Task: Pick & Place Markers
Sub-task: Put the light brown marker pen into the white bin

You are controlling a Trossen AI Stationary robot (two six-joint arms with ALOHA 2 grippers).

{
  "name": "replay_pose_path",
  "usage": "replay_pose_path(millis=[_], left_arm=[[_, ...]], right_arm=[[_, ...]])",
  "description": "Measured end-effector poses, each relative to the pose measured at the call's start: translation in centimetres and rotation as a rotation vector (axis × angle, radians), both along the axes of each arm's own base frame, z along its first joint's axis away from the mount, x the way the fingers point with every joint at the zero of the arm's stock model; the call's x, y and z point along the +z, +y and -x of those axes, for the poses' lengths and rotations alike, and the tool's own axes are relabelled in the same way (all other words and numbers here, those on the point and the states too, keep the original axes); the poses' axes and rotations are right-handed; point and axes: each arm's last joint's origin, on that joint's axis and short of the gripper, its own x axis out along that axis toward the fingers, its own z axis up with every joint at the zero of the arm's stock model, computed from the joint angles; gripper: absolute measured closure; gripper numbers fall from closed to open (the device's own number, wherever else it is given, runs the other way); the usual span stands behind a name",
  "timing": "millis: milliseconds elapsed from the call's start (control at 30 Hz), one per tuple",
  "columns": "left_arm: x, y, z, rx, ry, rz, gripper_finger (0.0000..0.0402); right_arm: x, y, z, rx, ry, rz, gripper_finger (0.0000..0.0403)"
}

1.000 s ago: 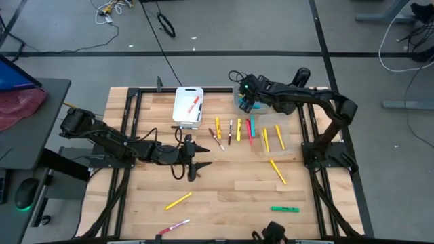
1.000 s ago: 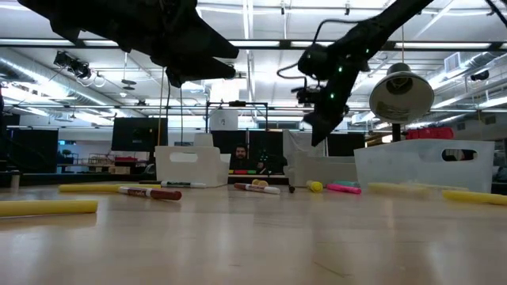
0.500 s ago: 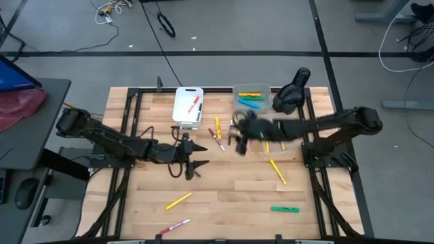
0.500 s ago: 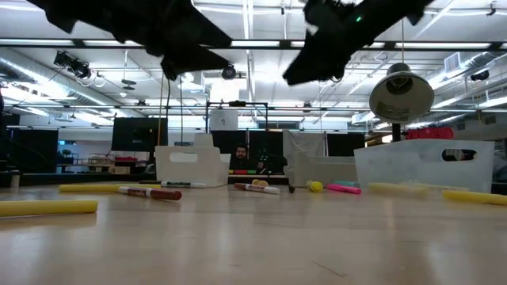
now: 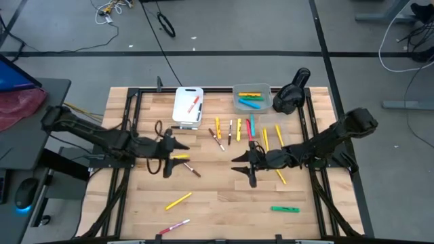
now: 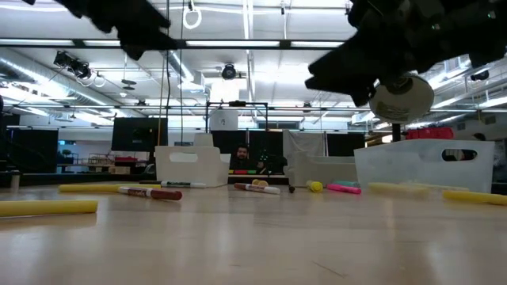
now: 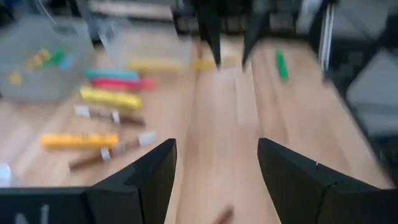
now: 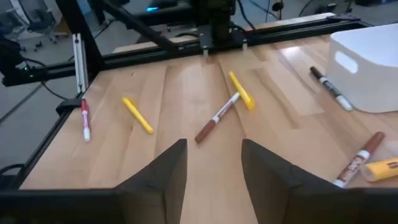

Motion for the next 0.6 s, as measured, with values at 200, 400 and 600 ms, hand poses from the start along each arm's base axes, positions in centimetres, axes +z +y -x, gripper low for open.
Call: replay_pose_path(millis=[200, 400, 600], left_arm=[[-2.9, -0.8, 0.2, -0.09, 0.252, -0.051, 0.017], [-5.6, -1.8, -1.7, -0.215, 0.364, -0.086, 0.017], [-9.0, -2.3, -3.7, -0.218, 0.453, -0.12, 0.017]], right_arm=[[-0.7, 0.0, 0.2, 0.019, 0.022, -0.019, 0.025], [-0.2, 0.1, 0.1, 0.018, -0.022, -0.039, 0.025], [-0.1, 0.1, 0.0, 0.011, -0.029, -0.064, 0.025]])
